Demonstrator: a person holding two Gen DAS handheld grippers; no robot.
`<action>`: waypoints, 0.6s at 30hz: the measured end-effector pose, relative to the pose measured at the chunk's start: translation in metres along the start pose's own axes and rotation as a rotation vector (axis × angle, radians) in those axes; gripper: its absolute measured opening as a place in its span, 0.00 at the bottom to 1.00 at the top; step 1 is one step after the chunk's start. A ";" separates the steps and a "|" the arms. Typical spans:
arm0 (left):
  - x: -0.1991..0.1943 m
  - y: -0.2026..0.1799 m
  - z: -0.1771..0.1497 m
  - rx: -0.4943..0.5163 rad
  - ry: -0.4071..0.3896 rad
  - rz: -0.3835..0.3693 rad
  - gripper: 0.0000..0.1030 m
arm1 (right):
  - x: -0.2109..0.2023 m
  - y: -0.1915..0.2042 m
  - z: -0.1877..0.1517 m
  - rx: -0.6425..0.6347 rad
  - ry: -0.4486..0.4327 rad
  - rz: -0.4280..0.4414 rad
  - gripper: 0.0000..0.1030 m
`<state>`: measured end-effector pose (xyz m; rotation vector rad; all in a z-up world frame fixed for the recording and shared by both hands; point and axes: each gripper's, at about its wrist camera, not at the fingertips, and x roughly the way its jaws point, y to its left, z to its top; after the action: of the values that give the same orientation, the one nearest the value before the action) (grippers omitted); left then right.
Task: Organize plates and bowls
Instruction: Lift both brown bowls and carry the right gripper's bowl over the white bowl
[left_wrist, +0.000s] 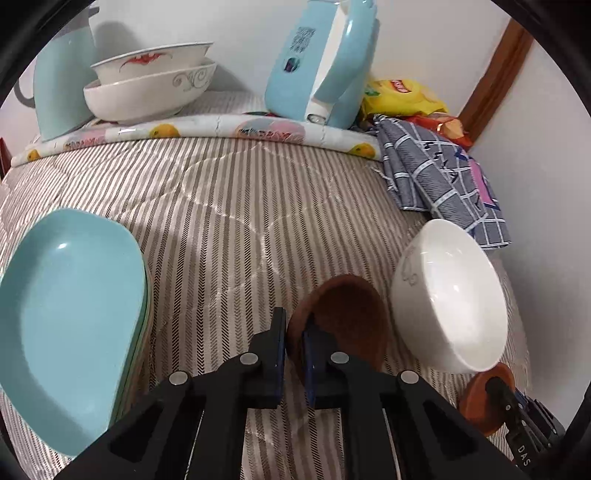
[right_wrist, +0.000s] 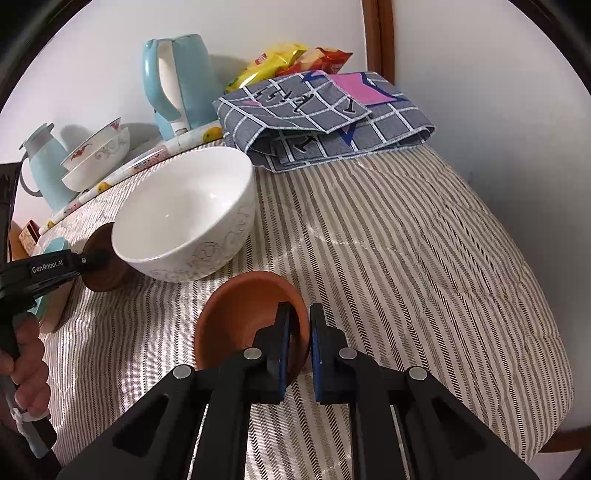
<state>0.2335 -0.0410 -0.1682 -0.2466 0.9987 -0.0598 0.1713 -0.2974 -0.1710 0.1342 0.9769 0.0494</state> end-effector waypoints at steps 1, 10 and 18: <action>-0.001 -0.001 0.000 0.006 0.001 -0.004 0.08 | -0.001 0.001 0.000 -0.002 -0.003 -0.002 0.09; -0.021 0.003 -0.003 0.008 -0.016 -0.014 0.08 | -0.014 0.008 -0.002 -0.006 -0.020 -0.025 0.09; -0.048 0.011 -0.002 -0.003 -0.051 -0.024 0.08 | -0.036 0.017 0.000 -0.010 -0.062 -0.015 0.09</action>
<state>0.2049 -0.0227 -0.1327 -0.2617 0.9450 -0.0738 0.1516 -0.2838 -0.1387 0.1184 0.9157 0.0361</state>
